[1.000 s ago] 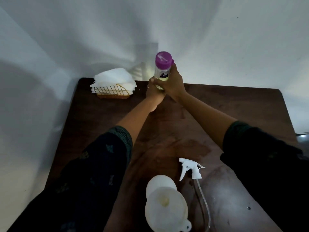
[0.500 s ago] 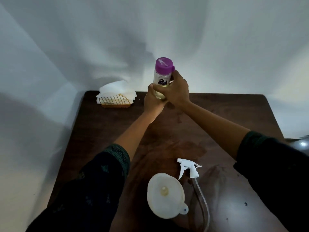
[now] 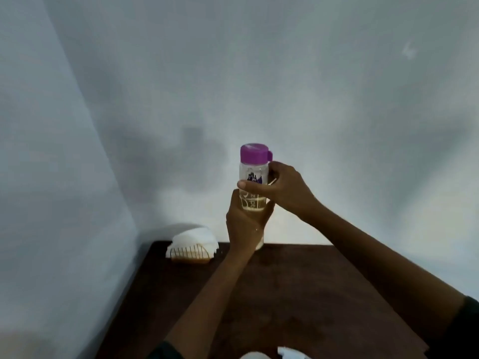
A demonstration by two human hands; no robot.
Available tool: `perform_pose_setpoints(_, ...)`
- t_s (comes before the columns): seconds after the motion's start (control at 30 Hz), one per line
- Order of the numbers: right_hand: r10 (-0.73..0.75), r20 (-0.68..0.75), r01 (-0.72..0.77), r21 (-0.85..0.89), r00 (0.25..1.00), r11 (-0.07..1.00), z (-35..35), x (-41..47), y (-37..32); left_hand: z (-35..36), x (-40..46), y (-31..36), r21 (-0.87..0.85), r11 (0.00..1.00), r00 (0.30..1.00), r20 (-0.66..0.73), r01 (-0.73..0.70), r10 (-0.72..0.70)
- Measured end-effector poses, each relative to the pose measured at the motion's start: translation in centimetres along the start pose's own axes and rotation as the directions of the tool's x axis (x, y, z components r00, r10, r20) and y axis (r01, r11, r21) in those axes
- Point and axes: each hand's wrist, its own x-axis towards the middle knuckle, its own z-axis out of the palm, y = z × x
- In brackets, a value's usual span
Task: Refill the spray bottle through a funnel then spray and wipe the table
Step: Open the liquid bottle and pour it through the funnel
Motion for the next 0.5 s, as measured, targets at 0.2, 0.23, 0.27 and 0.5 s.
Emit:
perform_pose_setpoints(0.2,-0.155,-0.026,0.151,-0.111,0.988,0.982,-6.3,0.5,-8.4,-1.4,-0.5,4.4,-0.022,1.0,1.0,0.022,-0.01,0.01)
perform_pose_setpoints(0.23,-0.184,0.035,0.187,-0.195,0.982,0.963,-6.9,0.8,-9.4,-1.6,-0.6,4.9,-0.02,1.0,1.0,0.024,-0.006,0.007)
perform_pose_setpoints(0.27,-0.201,0.109,0.224,-0.274,0.974,0.935,-7.2,0.9,-10.4,-1.8,-0.8,5.4,-0.022,1.0,1.0,0.024,-0.004,0.005)
perform_pose_setpoints(0.5,-0.251,0.386,0.383,-0.319,0.888,0.867,-7.1,1.2,-13.3,-3.5,-2.3,6.8,-0.199,0.978,0.997,0.06,0.064,-0.053)
